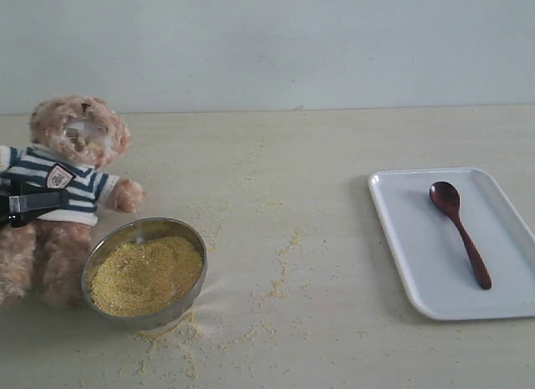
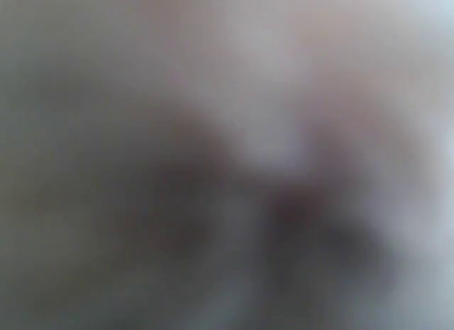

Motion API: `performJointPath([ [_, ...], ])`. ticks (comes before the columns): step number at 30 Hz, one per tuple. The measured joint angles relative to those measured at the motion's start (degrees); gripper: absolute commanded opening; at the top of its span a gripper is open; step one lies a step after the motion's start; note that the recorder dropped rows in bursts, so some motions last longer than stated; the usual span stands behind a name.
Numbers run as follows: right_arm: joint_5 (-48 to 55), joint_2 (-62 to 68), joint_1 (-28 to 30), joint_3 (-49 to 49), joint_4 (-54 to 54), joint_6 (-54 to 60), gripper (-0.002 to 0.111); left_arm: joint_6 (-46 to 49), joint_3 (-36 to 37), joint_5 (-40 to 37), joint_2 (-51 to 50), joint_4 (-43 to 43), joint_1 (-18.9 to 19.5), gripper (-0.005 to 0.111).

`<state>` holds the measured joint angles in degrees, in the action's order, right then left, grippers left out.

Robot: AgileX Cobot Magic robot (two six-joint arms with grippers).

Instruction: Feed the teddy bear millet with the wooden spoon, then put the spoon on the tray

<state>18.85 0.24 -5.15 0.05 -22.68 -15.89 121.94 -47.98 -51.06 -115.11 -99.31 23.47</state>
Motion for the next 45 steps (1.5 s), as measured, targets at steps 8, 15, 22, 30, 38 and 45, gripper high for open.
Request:
performJointPath([
  [8, 0.00, 0.00, 0.00, 0.00, 0.00, 0.00, 0.000, 0.00, -0.12, -0.39, 0.00, -0.15, 0.00, 0.095],
  [15, 0.00, 0.00, 0.00, 0.00, 0.00, 0.00, 0.000, 0.00, -0.12, -0.39, 0.00, -0.15, 0.00, 0.095],
  [22, 0.00, 0.00, 0.00, 0.00, 0.00, 0.00, 0.000, 0.00, -0.12, -0.03, 5.33, 0.98, 0.00, 0.095],
  [30, 0.00, 0.00, 0.00, 0.00, 0.00, 0.00, 0.000, -13.26, -0.02, 3.79, 20.09, 15.76, 0.00, 0.095],
  [38, -0.28, 0.00, 0.00, 0.00, 0.00, 0.00, 0.000, -24.28, -0.02, 6.54, 36.19, 18.33, 0.00, 0.073],
  [45, -1.24, 0.00, 0.00, 0.00, 0.00, 0.00, 0.000, -33.90, -0.02, 25.48, 50.49, 7.97, 0.00, 0.005],
])
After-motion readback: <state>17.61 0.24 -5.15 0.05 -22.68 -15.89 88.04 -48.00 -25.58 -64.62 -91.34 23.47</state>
